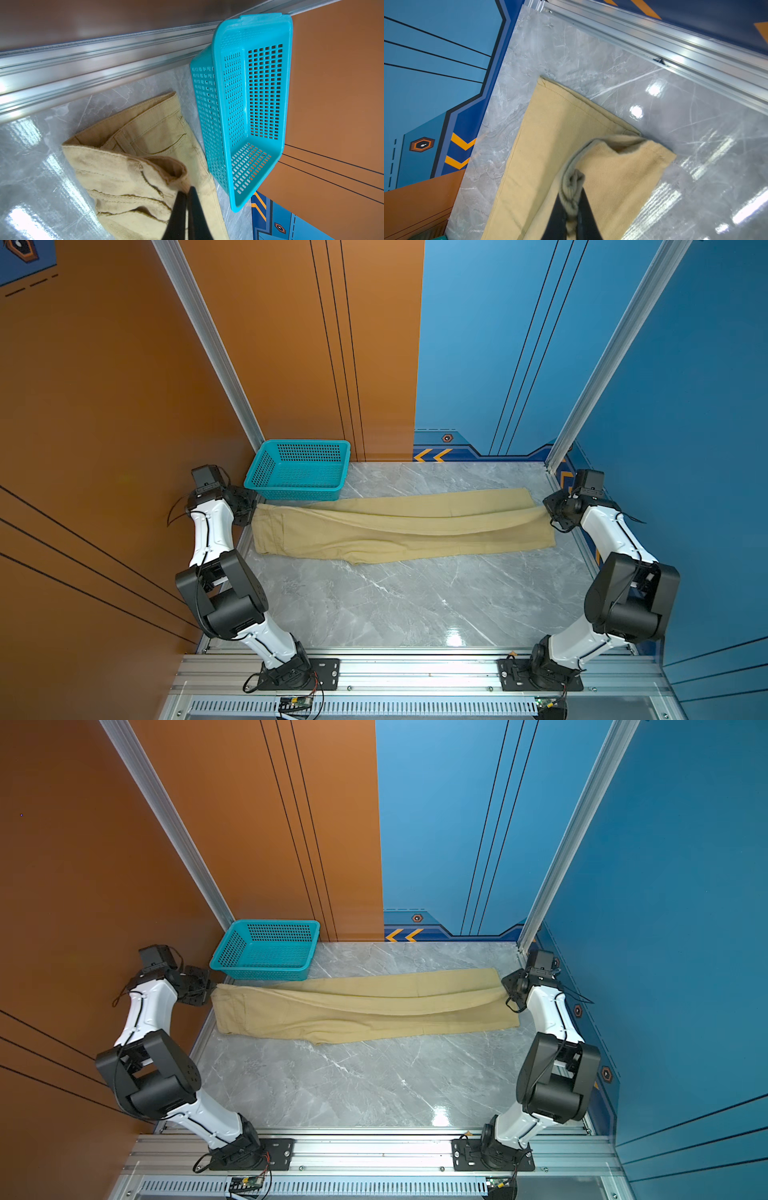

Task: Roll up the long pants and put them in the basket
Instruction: Fold the long pant at the center of the board.

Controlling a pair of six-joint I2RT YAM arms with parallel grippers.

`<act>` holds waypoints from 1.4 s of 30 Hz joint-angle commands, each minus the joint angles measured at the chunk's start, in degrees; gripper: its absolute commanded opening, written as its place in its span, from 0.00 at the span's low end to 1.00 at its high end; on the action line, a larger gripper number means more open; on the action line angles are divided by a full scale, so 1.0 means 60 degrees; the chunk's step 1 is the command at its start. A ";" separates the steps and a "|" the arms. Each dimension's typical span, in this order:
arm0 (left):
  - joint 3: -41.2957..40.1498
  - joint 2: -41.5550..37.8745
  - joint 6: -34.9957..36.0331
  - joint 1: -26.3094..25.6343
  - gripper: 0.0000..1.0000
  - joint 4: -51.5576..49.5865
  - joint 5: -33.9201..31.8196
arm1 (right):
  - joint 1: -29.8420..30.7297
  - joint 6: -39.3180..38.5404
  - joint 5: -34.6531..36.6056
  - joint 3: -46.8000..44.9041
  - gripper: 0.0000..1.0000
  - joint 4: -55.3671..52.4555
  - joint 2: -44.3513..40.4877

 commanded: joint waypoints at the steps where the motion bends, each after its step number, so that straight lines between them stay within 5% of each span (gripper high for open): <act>1: 0.0184 0.0024 0.0130 -0.0035 0.00 0.0253 -0.0317 | 0.0042 -0.0109 0.0238 0.0986 0.00 0.0297 0.0474; 24: -0.0008 -0.0308 0.0057 0.0128 0.00 0.0249 -0.0643 | 0.0103 0.0394 -0.0098 0.2196 0.00 0.0511 0.1420; 42: 0.0680 0.0976 0.0043 0.0040 0.00 0.0294 -0.1187 | 0.0090 0.0121 0.0498 0.3081 0.00 -0.0051 0.2625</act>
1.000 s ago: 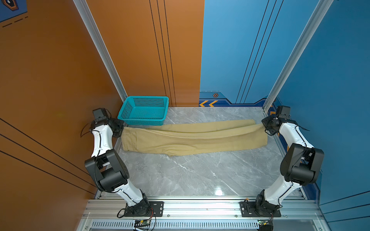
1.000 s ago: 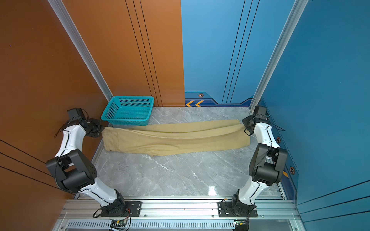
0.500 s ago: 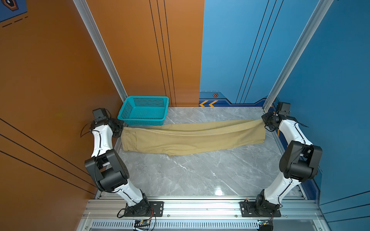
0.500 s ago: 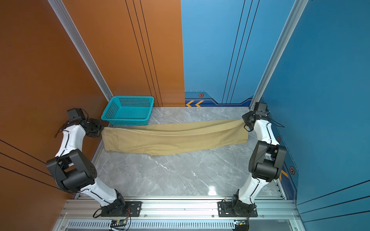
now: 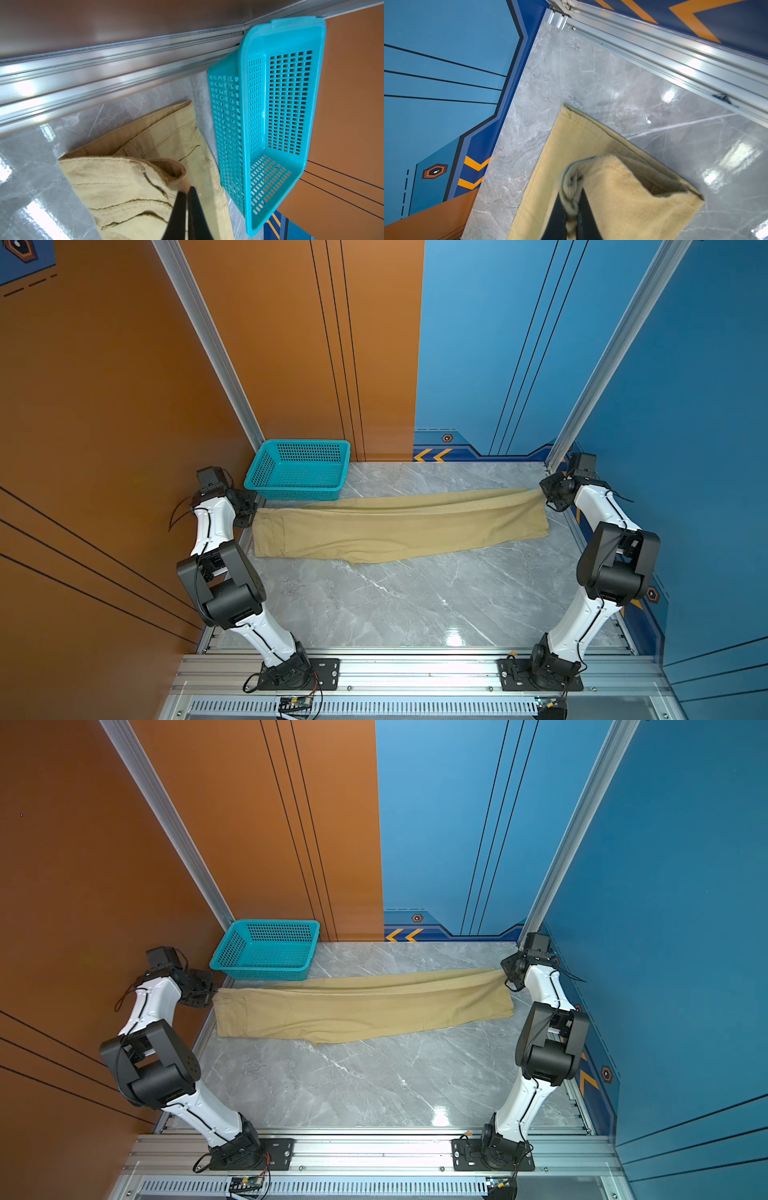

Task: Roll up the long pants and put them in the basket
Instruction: Fold the long pant at the center of the board.

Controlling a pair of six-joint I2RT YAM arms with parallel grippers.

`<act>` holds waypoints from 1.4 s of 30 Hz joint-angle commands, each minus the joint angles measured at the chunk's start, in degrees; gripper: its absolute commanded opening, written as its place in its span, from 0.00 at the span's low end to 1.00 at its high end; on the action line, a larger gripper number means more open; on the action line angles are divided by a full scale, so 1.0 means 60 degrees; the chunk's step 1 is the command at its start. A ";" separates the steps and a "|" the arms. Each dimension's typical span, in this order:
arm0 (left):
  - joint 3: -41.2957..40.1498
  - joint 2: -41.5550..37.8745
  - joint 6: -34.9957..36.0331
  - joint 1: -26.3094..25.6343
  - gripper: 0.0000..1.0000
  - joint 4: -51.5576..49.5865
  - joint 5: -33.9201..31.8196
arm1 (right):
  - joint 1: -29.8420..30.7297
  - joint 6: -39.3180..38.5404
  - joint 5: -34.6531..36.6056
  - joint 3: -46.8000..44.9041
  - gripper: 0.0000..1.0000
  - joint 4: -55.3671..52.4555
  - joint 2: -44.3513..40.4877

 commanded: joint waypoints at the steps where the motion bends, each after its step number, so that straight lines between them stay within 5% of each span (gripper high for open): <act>1: 0.0496 0.0160 0.0053 0.0055 0.00 0.0257 -0.0666 | -0.0007 -0.0134 0.0686 0.0566 0.00 -0.0276 0.0342; 23: 0.0985 0.1217 0.0423 -0.0245 0.00 0.0384 -0.0914 | -0.0008 0.0013 0.0871 0.2162 0.00 -0.0895 0.2477; 26: 0.0938 0.1259 0.0447 -0.0326 0.10 0.0507 -0.1074 | 0.0001 -0.0058 0.0805 0.2754 0.00 -0.0959 0.2787; 28: 0.0945 0.1316 0.0379 -0.0355 0.42 0.0509 -0.1127 | 0.0007 -0.0083 0.0827 0.2925 0.00 -0.1024 0.2932; 29: 0.0892 0.1289 0.0289 -0.0361 0.61 0.0509 -0.1250 | 0.0007 -0.0095 0.0845 0.2987 0.02 -0.1041 0.2991; 31: 0.0703 0.1184 -0.0010 -0.0341 0.82 0.0510 -0.1505 | 0.0008 -0.0176 0.0902 0.3110 0.07 -0.1043 0.3053; 38: 0.0532 0.0702 0.0488 -0.0727 0.85 0.0511 -0.1312 | 0.0021 -0.0311 0.0463 0.3714 0.40 -0.0969 0.3673; 42: 0.0285 0.0222 0.0856 -0.1469 0.85 0.0509 -0.0821 | 0.0052 -0.0373 0.0699 0.3547 0.88 -0.0971 0.3516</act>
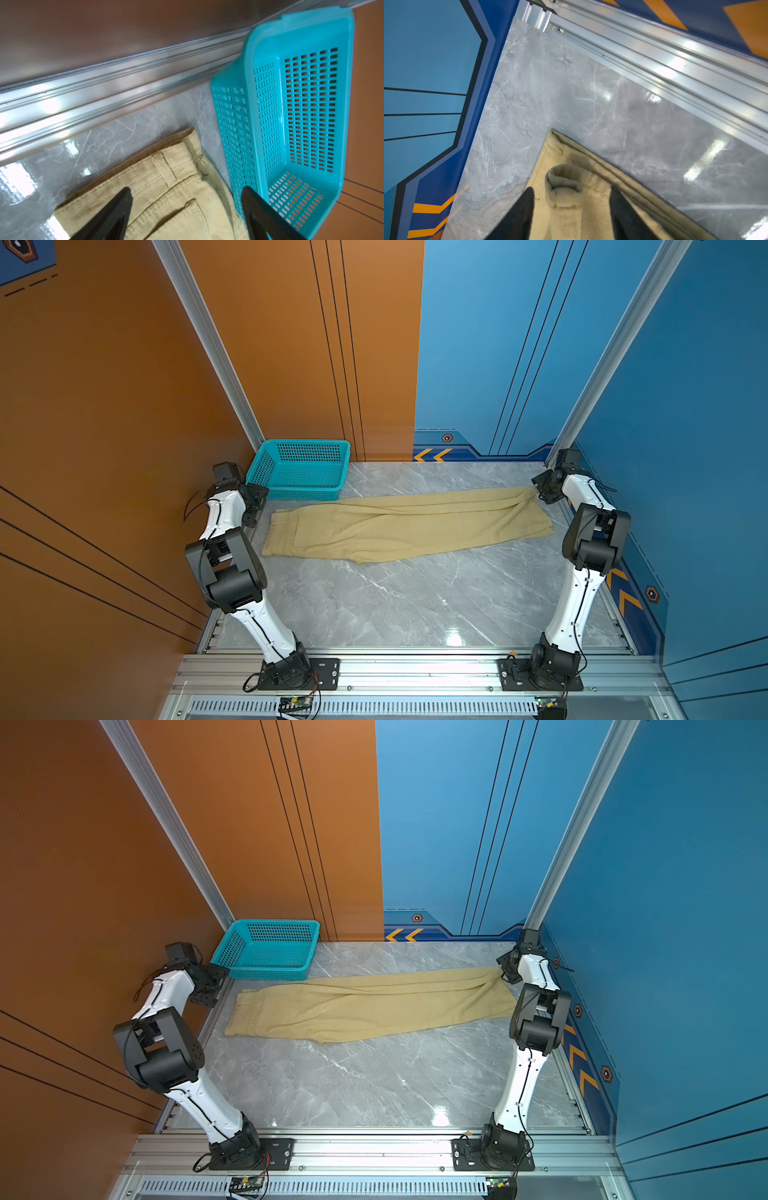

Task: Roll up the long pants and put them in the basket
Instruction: Fold the long pant at the center of the board.

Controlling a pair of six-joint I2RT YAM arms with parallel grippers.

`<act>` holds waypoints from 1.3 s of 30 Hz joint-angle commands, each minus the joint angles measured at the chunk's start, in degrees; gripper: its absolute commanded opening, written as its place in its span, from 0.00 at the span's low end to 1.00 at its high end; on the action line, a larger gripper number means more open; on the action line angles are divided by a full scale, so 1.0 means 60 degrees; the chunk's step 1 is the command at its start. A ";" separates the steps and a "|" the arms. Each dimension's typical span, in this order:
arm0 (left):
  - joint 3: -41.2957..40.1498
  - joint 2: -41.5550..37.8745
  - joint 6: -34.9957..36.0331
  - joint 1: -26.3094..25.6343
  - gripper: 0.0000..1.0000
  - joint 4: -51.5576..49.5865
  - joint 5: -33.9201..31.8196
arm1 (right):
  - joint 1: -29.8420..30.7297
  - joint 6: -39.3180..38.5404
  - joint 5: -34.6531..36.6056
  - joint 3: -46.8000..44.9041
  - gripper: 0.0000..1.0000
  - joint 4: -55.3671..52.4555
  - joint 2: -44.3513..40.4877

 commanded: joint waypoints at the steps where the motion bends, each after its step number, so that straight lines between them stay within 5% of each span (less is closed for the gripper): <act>1: -0.0253 -0.0695 0.0465 -0.0724 0.85 0.0082 0.0398 | -0.0007 -0.0141 0.0314 -0.0057 0.99 -0.0108 -0.0114; 9: -0.1199 -0.0632 0.0666 -0.2017 0.85 0.0226 0.0704 | -0.0089 -0.0974 0.0180 -0.2226 1.00 0.0499 -0.2039; 20: -0.1999 -0.0095 0.0736 -0.2104 0.85 0.0645 0.0316 | -0.0446 -0.1292 0.0717 -0.4943 0.95 0.0287 -0.3777; 39: -0.2052 0.0226 0.0382 -0.2093 0.85 0.0652 0.0066 | -0.1020 -0.0911 0.0517 -0.5013 0.87 0.0160 -0.2661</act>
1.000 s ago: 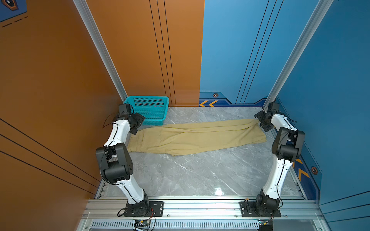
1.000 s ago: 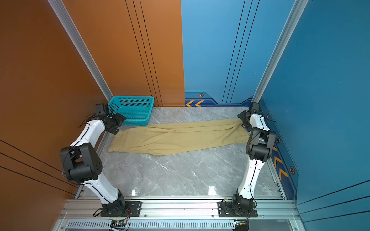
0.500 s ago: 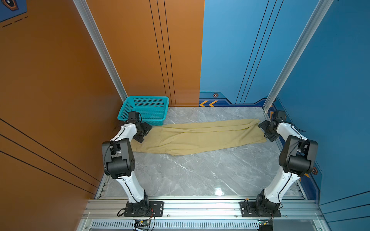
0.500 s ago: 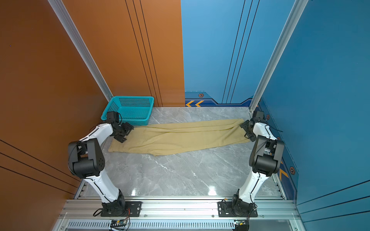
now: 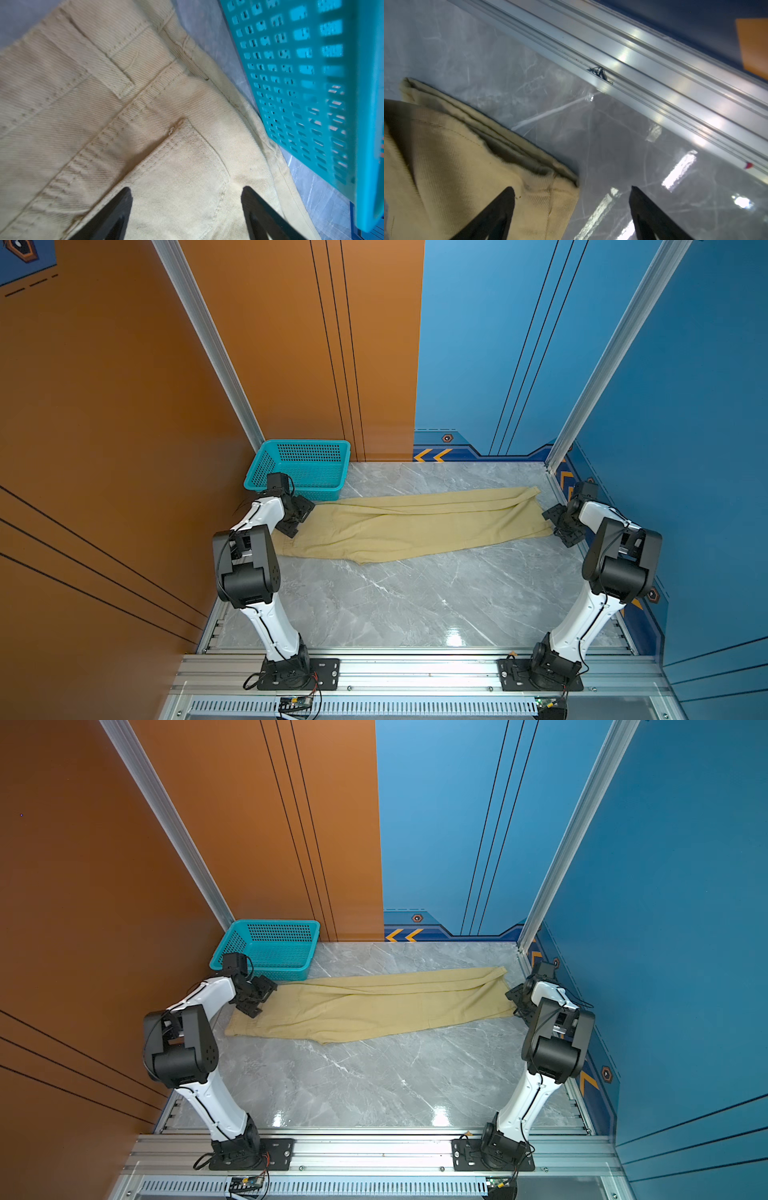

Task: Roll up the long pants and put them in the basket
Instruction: Fold the long pant at the center of the board, then move the long pant to the center of the board.

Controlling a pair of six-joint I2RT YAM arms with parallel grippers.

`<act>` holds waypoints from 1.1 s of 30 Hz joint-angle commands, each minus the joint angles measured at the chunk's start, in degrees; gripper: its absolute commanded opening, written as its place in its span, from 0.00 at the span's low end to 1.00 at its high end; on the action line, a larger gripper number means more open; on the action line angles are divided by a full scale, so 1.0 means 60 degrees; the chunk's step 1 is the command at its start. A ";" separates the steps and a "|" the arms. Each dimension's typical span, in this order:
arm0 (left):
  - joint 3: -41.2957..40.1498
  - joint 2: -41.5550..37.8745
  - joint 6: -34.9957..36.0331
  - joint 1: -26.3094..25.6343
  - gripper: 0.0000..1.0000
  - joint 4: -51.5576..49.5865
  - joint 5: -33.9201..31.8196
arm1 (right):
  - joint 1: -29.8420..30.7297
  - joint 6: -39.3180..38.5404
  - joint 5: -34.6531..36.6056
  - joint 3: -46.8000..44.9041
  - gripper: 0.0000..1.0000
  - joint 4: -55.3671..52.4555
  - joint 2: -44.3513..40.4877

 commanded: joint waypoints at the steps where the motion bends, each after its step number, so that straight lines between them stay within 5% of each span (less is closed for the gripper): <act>1: -0.0082 0.0158 -0.0110 0.0027 0.85 -0.0078 -0.0230 | 0.0069 0.0202 0.0006 0.0345 0.87 -0.0176 0.0332; 11: -0.0120 0.0333 -0.0145 0.0031 0.85 -0.0081 -0.0265 | 0.0371 0.0440 -0.0105 0.0745 0.81 -0.0327 0.0999; 16: -0.0118 0.0324 -0.0147 0.0078 0.85 -0.0081 -0.0225 | 0.0439 0.0477 -0.0138 0.0587 0.64 -0.0450 0.0883; 25: -0.0296 0.0256 -0.0191 0.0265 0.85 -0.0082 -0.0113 | 0.0384 0.0502 0.0036 -0.0136 0.10 -0.0643 0.0012; 33: -0.0989 0.0068 -0.0223 0.0558 0.85 -0.0082 -0.0057 | 0.0005 -0.0055 0.0152 -0.1710 0.00 -0.1010 -0.2043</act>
